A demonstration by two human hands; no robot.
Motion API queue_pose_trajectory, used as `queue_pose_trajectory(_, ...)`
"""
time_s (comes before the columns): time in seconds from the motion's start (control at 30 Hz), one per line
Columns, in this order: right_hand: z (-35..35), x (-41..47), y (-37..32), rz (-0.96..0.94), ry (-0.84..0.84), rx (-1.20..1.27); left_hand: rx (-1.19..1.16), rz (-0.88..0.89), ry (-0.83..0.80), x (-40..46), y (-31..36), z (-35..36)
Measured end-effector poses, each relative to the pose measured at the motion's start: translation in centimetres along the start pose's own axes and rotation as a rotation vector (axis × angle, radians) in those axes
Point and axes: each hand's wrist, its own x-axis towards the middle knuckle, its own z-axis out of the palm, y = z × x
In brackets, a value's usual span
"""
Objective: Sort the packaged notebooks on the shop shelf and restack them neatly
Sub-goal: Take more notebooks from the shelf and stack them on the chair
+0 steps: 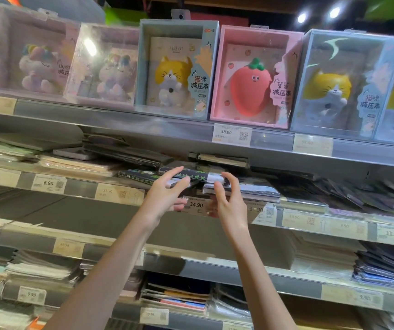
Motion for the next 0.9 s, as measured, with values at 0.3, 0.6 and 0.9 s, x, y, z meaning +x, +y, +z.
queue_pose_trajectory(0.3,0.3,-2.2,-0.3,-0.066,0.101,0.068,-0.043,0.158,0.199,-1.2,-1.1,1.7)
queue_pose_trajectory(0.6,0.9,-4.7,-0.5,-0.075,0.141,0.151,-0.12,0.177,0.215,-3.5,-1.1,2.3)
queue_pose_trajectory(0.9,3.7,-2.5,-2.9,0.167,0.488,0.523,-0.753,-0.297,0.505,-1.6,0.1,-0.1)
